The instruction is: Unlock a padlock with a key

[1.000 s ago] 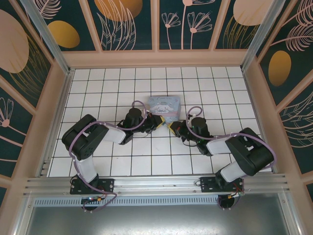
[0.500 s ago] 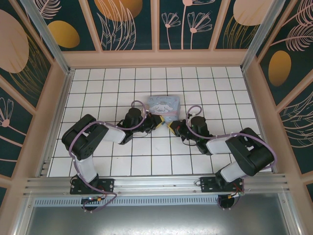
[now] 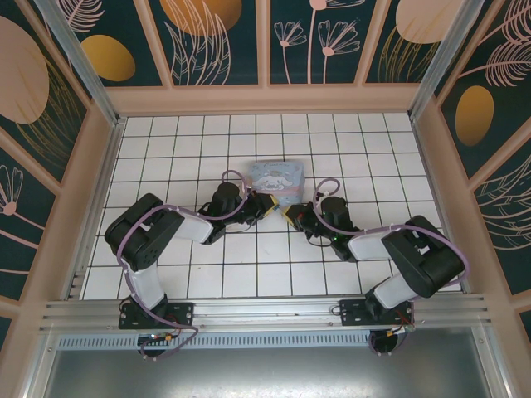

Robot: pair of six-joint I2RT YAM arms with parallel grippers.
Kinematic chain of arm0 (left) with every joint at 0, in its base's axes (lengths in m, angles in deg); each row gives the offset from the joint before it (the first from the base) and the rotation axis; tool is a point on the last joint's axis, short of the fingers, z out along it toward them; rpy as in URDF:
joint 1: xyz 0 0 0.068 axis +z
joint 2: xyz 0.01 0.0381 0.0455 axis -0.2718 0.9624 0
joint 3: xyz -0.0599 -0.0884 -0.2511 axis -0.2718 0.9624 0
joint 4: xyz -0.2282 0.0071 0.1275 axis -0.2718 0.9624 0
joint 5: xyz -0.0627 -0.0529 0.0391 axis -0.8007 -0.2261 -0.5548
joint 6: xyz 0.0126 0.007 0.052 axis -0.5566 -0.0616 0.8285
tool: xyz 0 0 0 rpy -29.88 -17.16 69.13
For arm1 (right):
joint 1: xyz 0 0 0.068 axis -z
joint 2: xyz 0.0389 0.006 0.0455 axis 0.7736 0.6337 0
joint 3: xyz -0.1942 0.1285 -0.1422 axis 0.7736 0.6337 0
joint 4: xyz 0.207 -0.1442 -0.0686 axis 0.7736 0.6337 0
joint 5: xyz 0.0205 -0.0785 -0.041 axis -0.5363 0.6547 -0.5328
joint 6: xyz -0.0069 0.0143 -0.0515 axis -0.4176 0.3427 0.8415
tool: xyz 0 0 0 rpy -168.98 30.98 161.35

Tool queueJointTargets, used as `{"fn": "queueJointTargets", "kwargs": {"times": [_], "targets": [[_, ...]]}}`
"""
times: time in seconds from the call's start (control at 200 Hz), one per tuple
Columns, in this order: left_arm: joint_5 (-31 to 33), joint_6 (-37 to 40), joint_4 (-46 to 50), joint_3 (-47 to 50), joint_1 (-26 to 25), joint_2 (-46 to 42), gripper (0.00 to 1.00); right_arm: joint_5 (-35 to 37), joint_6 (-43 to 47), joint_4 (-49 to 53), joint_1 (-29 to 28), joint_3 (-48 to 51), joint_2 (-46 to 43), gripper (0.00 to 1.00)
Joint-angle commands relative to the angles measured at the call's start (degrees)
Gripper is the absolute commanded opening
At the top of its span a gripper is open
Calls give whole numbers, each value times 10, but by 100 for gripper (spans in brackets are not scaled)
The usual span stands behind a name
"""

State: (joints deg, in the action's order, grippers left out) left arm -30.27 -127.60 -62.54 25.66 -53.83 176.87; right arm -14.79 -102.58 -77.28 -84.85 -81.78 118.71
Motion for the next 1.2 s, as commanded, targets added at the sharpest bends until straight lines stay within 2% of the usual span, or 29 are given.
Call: {"fn": "queueJointTargets", "kwargs": {"times": [0.0, 0.46, 0.831, 1.021, 1.191], "targets": [[-19, -7, -22, -10, -3, 9, 0, -9, 6, -32, -11, -27, 5, 0], [-23, -18, -35, -6, -3, 10, 0, -7, 12, -29, -8, -32, 6, 0], [-52, -90, -99, 1, -3, -1, 0, -52, 44, -199, 25, 9, 45, 0], [-60, -107, -111, 0, -3, -9, 0, -78, 79, -226, 51, 5, 53, 0], [-63, -115, -117, 0, -3, -11, 0, -91, 117, -201, 57, -13, 50, 0]]}}
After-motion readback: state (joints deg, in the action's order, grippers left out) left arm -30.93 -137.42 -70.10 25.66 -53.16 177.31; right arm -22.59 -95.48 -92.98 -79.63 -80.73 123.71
